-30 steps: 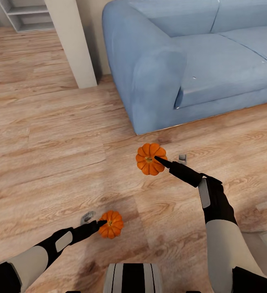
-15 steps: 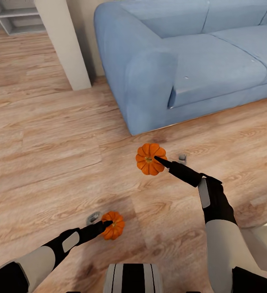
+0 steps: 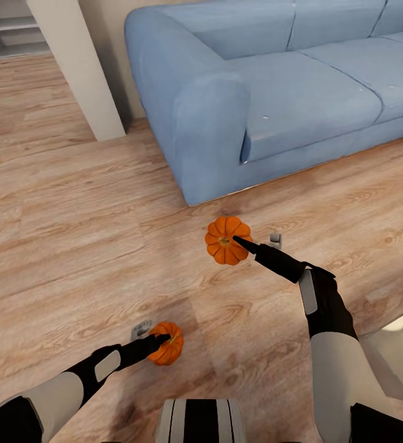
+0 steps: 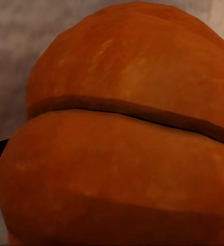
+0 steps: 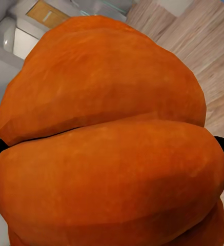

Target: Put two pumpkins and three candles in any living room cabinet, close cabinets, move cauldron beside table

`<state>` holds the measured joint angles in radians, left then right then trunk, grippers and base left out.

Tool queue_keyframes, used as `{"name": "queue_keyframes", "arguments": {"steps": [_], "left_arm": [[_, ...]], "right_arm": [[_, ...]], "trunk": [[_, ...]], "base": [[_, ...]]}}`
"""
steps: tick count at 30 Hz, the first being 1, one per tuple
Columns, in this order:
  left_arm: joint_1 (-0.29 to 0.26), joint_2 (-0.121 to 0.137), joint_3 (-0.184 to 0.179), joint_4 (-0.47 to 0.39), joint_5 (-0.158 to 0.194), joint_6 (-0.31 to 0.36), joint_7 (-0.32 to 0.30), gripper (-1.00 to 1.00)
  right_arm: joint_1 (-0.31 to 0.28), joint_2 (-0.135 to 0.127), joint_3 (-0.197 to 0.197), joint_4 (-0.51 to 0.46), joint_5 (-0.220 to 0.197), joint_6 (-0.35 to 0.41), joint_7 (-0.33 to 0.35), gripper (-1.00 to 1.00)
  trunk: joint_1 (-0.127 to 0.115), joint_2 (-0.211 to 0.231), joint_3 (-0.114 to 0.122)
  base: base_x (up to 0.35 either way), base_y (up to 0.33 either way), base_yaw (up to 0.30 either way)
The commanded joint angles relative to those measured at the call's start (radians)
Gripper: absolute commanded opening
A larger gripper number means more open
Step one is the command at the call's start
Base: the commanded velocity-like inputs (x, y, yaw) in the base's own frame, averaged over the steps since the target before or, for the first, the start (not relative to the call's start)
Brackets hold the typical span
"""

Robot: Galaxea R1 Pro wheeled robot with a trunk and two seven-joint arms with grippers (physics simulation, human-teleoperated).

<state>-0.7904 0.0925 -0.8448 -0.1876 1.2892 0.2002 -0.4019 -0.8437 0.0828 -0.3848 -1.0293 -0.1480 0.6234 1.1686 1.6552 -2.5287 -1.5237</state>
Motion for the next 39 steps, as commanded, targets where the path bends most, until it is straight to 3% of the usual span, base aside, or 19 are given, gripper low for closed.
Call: {"name": "queue_keyframes", "arguments": {"steps": [1,6,12,17,23,25,29,35,39], "left_arm": [[0.000,0.001,-0.010,0.002,-0.008,-0.002,0.003,-1.00],[0.000,0.016,-0.008,0.002,-0.008,-0.002,-0.045,-1.00],[0.000,0.105,0.001,0.002,-0.004,0.002,-0.233,-1.00],[-0.002,0.127,0.001,0.003,0.001,0.007,-0.345,-1.00],[-0.003,0.193,0.002,0.002,0.003,0.011,-0.525,-1.00],[-0.005,0.232,0.002,0.001,0.005,0.020,-0.633,-1.00],[-0.009,0.285,0.008,-0.009,0.006,0.060,-0.738,-1.00],[-0.008,0.300,0.050,-0.033,0.006,0.071,-0.780,-1.00],[-0.009,0.311,0.054,-0.120,0.005,0.128,-0.788,-1.00]], "right_arm": [[0.000,0.000,0.000,0.000,-0.001,0.001,0.000,-1.00],[0.000,-0.001,0.000,0.000,-0.002,0.001,0.000,-1.00],[0.000,-0.002,0.000,0.000,-0.002,0.001,0.000,-1.00],[0.000,-0.002,-0.001,0.000,-0.002,0.001,0.000,-1.00],[0.000,-0.002,-0.001,0.001,0.005,0.000,-0.001,-1.00],[0.000,-0.003,0.000,0.001,0.005,0.001,-0.031,-1.00],[0.000,-0.003,0.000,0.002,0.003,-0.010,-0.079,-1.00],[0.000,-0.003,-0.001,0.003,0.001,-0.026,-0.085,-1.00],[0.000,-0.010,-0.002,0.014,0.001,-0.025,-0.115,-1.00]], "trunk": [[0.000,0.000,0.000],[0.000,0.000,0.000],[0.000,0.000,0.000],[0.000,0.000,0.000],[0.000,0.000,0.000],[0.000,0.000,0.000],[0.000,0.000,0.000],[0.000,0.000,0.000],[0.000,0.000,0.000]], "base": [[0.000,0.000,0.000],[0.000,0.000,0.000],[0.000,0.000,0.000],[0.000,0.000,0.000],[0.000,0.000,0.000],[0.000,0.000,0.000],[0.000,0.000,0.000],[0.000,0.000,0.000],[-0.226,0.000,0.000]]}}
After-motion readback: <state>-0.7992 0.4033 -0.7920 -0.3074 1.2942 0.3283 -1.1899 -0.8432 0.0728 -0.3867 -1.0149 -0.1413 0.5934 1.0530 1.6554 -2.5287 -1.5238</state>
